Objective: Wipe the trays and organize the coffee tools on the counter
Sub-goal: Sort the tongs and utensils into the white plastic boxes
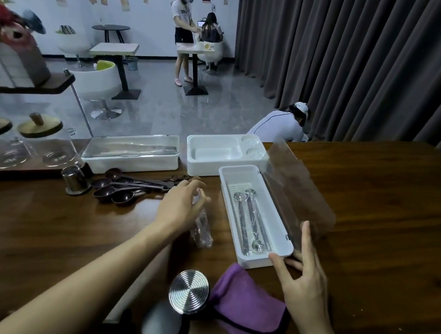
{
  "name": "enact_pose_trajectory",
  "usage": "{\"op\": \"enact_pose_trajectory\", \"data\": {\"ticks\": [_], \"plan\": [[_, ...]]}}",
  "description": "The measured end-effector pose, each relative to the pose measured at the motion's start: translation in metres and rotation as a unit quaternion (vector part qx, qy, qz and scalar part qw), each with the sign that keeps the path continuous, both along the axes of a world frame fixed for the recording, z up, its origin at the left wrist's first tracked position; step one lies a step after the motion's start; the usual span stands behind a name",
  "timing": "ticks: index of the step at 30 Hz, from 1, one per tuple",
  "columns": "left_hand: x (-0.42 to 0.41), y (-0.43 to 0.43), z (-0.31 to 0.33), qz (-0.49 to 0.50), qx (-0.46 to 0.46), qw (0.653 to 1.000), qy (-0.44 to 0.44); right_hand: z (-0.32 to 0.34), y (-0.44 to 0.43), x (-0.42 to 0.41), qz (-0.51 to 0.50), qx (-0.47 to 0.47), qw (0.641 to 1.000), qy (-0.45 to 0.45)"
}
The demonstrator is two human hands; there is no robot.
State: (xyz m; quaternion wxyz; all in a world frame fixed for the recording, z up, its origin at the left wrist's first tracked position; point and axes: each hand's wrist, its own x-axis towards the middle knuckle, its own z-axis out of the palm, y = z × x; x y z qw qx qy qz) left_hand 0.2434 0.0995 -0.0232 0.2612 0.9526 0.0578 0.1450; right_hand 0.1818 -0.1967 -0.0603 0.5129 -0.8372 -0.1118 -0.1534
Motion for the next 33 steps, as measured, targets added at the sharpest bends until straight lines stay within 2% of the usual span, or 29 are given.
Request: {"op": "enact_pose_trajectory", "data": {"ticks": [4,18,20,24,33], "plan": [[-0.005,0.016,-0.007,0.031,0.007,0.996,0.082,0.0,0.001,0.0,-0.005,0.004,1.0,0.0],[0.007,-0.009,-0.001,0.022,0.003,0.993,0.119,0.003,0.001,-0.004,-0.004,-0.017,1.0,-0.016],[0.007,-0.009,0.001,0.021,-0.023,0.991,0.127,0.002,0.001,-0.003,-0.004,-0.017,1.0,-0.013],[0.001,-0.003,-0.007,0.012,-0.138,0.982,0.131,0.002,0.001,-0.002,-0.006,-0.017,1.0,-0.011],[-0.012,-0.013,0.015,-0.014,-0.3,0.954,0.017,0.002,0.0,-0.001,0.002,-0.012,1.0,-0.004]]}}
